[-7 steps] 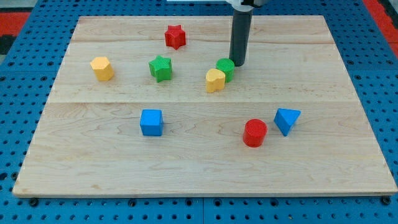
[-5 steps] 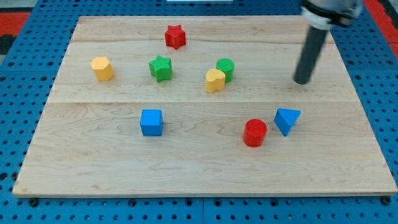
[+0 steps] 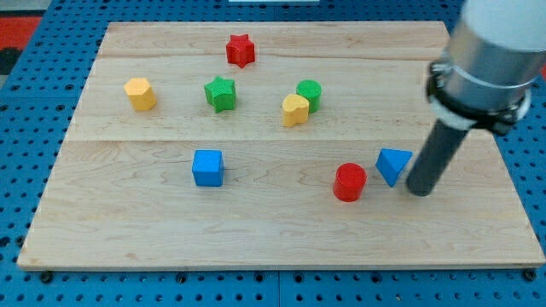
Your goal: Slide the triangle parallel to the right of the yellow heart
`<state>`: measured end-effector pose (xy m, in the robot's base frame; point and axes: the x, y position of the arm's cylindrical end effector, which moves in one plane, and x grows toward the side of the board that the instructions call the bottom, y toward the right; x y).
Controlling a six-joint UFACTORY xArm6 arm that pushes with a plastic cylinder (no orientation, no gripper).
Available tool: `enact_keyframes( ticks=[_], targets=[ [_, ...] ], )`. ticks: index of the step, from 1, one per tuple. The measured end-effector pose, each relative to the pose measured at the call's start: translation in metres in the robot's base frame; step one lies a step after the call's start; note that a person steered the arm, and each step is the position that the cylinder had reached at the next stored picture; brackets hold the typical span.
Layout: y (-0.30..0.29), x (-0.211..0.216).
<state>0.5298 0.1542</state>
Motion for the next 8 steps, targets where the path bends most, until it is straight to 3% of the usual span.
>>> enact_keyframes(
  ticks=[2,4,8],
  targets=[
    [-0.028,0.006],
    [0.015,-0.022],
    [0.015,-0.068]
  ],
)
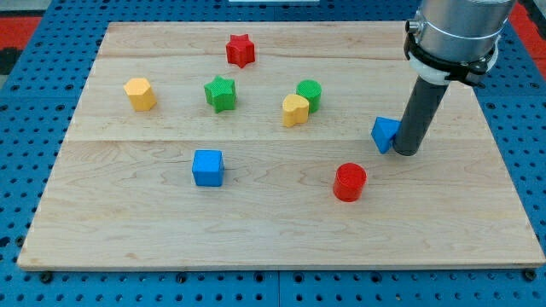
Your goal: Slide the triangle parallel to the right of the yellow heart
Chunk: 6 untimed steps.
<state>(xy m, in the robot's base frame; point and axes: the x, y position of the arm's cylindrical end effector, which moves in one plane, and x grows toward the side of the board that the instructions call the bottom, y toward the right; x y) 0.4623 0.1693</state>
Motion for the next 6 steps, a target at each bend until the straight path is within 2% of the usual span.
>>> enact_keyframes(
  ticks=[1,3,5,6],
  targets=[
    [0.000,-0.019],
    [-0.009,0.004],
    [-0.037,-0.039],
    [-0.037,-0.046]
  ],
)
